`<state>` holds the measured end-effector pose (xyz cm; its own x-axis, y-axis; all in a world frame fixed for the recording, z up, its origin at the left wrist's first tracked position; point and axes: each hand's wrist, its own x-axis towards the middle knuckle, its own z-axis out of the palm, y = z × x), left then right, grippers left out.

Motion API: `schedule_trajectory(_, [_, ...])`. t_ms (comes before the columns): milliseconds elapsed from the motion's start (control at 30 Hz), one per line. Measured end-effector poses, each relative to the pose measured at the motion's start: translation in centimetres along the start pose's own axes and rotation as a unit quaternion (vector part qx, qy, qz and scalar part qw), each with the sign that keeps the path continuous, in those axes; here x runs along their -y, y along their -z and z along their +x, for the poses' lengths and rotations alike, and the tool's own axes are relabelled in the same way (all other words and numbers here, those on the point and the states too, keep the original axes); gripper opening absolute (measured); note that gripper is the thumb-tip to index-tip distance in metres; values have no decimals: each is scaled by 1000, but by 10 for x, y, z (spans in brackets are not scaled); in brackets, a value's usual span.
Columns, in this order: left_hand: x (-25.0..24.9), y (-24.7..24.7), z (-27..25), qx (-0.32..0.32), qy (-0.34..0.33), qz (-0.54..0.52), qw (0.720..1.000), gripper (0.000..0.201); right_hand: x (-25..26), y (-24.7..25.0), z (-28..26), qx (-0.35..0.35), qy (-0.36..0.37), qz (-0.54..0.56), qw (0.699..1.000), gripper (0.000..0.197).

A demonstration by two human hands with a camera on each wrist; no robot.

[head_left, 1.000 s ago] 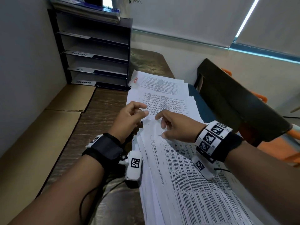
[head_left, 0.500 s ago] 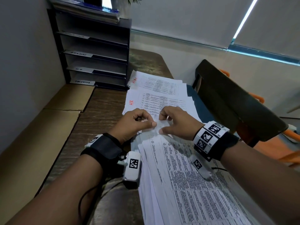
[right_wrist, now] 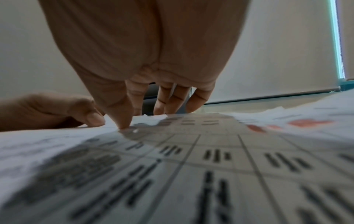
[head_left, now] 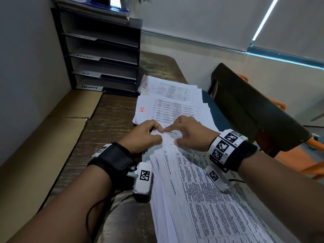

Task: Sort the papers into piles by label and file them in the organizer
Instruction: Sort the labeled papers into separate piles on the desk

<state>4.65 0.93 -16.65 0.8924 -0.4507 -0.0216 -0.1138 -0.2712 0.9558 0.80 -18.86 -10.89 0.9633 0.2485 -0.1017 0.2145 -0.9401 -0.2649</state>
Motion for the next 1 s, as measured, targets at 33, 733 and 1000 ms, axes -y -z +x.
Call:
schedule_trajectory(33, [1, 0, 0, -2, 1, 2, 1000, 19, 0, 0, 0, 2, -1, -5, 1000, 52])
schedule_trajectory(733, [6, -13, 4, -27, -48, 27, 998, 63, -3, -1, 1, -35, 39, 55, 997, 51])
schedule_trajectory(1000, [8, -15, 5, -56, -66, 29, 996, 79, -5, 1, -1, -66, 87, 27, 994, 43])
